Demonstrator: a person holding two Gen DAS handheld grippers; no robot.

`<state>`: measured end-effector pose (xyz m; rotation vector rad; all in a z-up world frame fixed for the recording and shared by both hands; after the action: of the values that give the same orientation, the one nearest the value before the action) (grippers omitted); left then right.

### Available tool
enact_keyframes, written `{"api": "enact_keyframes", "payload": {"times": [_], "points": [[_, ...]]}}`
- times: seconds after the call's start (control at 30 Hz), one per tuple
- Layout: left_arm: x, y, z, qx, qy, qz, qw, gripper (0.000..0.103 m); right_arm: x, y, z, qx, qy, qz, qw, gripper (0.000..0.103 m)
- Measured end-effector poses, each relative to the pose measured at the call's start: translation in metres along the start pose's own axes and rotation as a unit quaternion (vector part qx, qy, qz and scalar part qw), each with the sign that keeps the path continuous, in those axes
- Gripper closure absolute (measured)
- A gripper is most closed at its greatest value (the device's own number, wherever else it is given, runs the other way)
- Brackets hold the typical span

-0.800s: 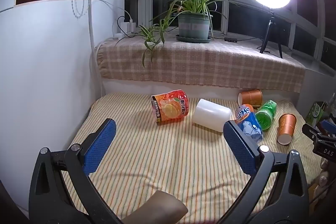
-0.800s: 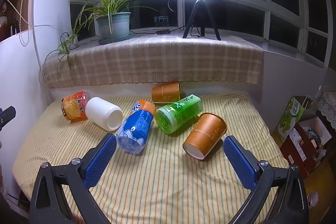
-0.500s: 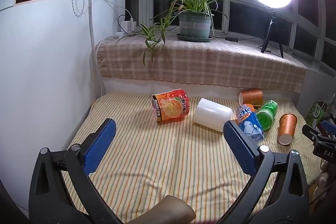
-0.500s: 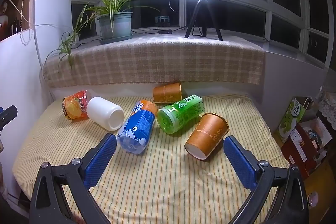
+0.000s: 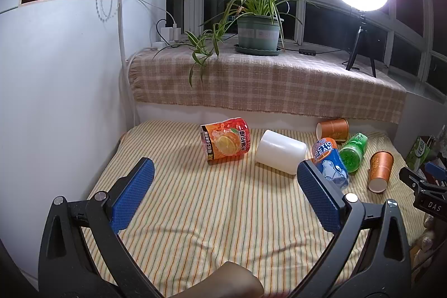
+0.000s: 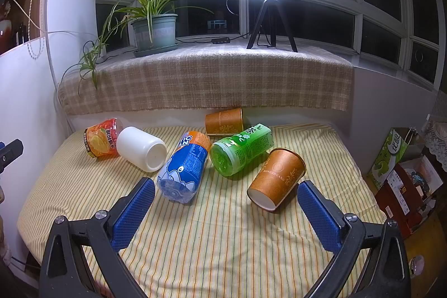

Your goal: Flip cup upright

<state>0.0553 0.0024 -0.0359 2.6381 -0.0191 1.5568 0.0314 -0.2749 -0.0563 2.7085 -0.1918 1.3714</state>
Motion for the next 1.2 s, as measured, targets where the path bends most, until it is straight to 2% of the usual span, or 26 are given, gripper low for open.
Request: {"api": "enact_keyframes", "payload": {"times": [1.2], "points": [[0.002, 0.01, -0.005, -0.002, 0.0, 0.003, 1.0, 0.0, -0.005, -0.005, 0.003, 0.01, -0.01, 0.0, 1.0, 0.0]]}}
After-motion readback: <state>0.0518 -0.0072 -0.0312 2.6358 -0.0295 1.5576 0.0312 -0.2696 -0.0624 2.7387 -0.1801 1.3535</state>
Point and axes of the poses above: each gripper's, at about its wrist camera, not at the fingertips, and z roughly the way its jaws point, y to its right, x to its top, the point moved 6 cm from there along z, roughly the way its jaws point, and after that the axes turned 4 degrees about -x, right-handed, at the moved point
